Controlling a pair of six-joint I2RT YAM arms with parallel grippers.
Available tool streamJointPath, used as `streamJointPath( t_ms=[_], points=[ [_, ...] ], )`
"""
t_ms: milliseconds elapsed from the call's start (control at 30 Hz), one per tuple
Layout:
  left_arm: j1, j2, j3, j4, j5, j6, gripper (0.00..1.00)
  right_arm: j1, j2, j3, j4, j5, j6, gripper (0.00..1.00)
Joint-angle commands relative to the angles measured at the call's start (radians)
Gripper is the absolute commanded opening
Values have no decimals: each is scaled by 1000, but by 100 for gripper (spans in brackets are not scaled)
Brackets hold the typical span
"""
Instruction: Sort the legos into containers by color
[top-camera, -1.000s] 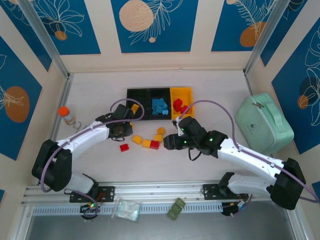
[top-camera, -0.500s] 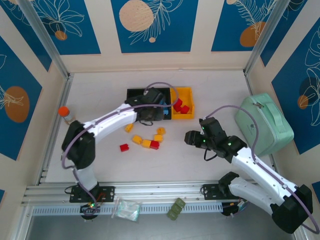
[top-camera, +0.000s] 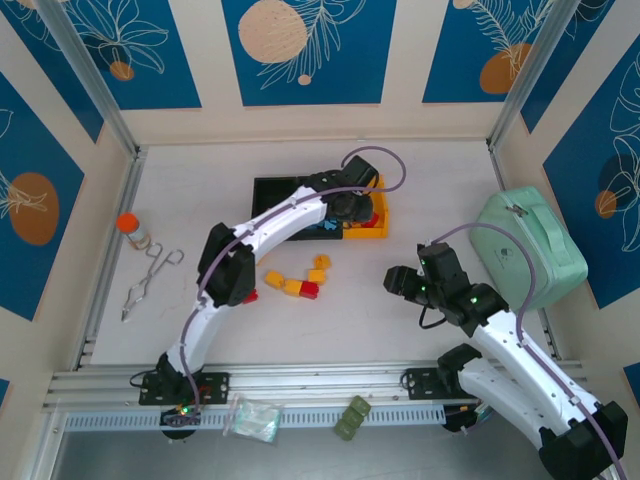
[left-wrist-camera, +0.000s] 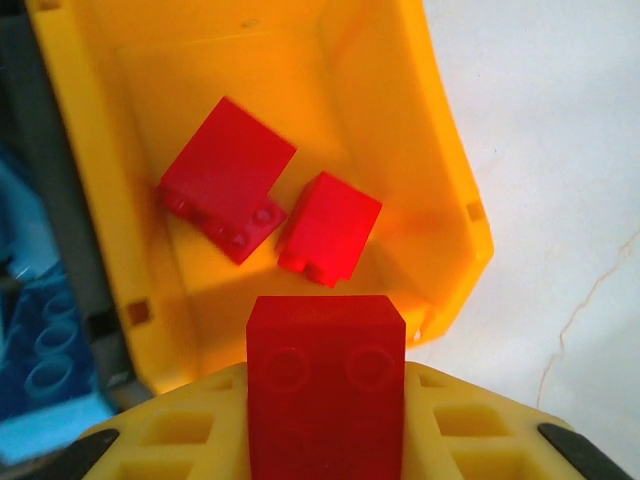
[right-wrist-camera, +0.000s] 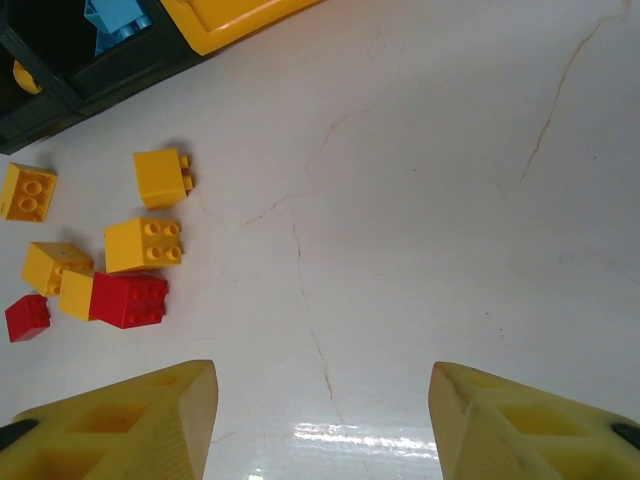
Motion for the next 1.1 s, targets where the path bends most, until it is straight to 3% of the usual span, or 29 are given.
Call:
streamJointPath(
  t_ms=[0, 167, 367, 567, 767, 900, 1067],
  points=[
    [-7, 88, 135, -83, 9, 34, 32, -11, -11, -13, -18, -20, 10, 58],
    [-7, 197, 301, -130, -3, 62, 34, -29, -23, -20, -33, -29, 7, 58],
    [0, 231, 330, -106, -18, 74, 39, -36, -39, -22, -44, -35, 12, 58],
    [2, 222, 338, -85, -8, 83, 60, -36, -37, -16, -45, -41, 16, 58],
    [-7, 145, 320, -134, 6, 90, 58, -34, -30, -7, -27, -67, 2, 58],
    [-19, 3, 149, -94, 4, 105, 59, -26, -11, 10, -11, -89, -19, 58],
    [-18, -253, -217, 50, 12, 93, 60, 25, 24, 27, 23, -93, -23, 58]
  ],
)
